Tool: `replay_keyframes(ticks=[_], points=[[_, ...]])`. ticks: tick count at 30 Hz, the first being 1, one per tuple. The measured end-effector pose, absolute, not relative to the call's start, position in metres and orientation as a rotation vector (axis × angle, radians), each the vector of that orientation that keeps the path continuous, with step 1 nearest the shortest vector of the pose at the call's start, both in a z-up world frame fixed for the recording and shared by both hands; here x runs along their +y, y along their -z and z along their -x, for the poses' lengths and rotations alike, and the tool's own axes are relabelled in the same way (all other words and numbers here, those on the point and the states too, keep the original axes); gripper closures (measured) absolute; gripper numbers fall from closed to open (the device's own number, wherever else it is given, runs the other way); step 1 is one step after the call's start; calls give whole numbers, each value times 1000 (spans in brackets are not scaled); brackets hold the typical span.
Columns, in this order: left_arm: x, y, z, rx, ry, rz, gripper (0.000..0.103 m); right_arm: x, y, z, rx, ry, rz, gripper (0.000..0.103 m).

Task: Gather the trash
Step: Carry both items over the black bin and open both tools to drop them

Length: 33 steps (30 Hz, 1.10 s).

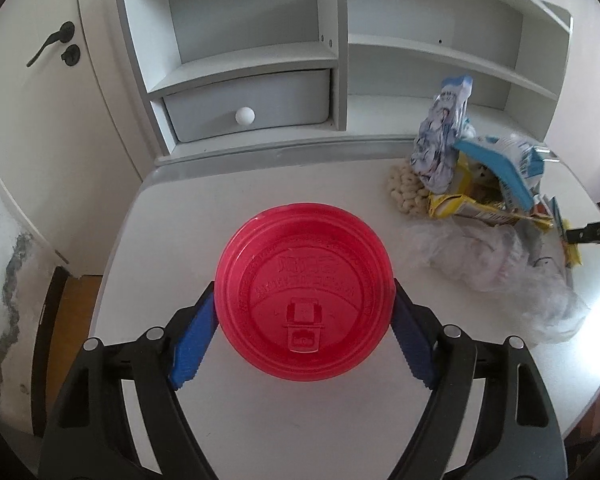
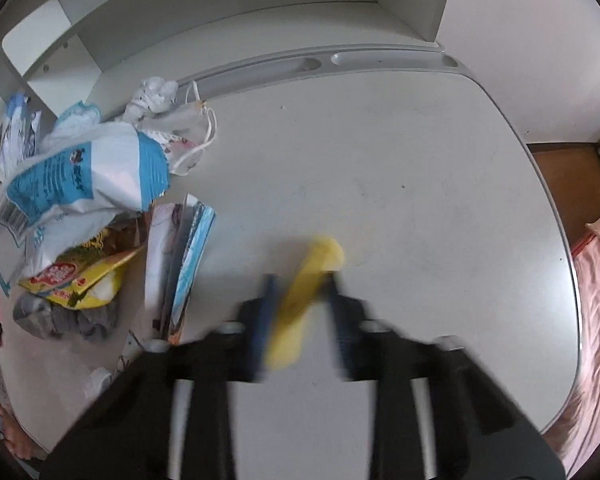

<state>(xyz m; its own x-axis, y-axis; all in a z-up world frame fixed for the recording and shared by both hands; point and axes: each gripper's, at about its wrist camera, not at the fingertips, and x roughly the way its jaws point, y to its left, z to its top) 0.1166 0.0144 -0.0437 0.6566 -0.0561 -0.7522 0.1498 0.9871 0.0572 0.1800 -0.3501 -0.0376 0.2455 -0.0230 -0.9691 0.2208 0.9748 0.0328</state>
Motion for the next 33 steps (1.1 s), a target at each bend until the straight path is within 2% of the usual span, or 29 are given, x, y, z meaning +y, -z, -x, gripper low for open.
replay_keyframes(ticks=[7, 15, 20, 26, 33], points=[[4, 22, -102, 803, 162, -111, 24, -389, 12, -149, 1240, 159, -234, 89], [-79, -1, -79, 769, 359, -129, 24, -476, -44, -51, 1058, 241, -267, 89], [-182, -15, -54, 736, 557, -176, 24, -543, -57, 37, 968, 421, -265, 89], [-326, -14, 7, 710, 909, -233, 24, -617, -35, 141, 945, 579, -390, 89], [-468, 39, 104, 760, 1262, -349, 24, -699, 27, 249, 955, 766, -604, 89]])
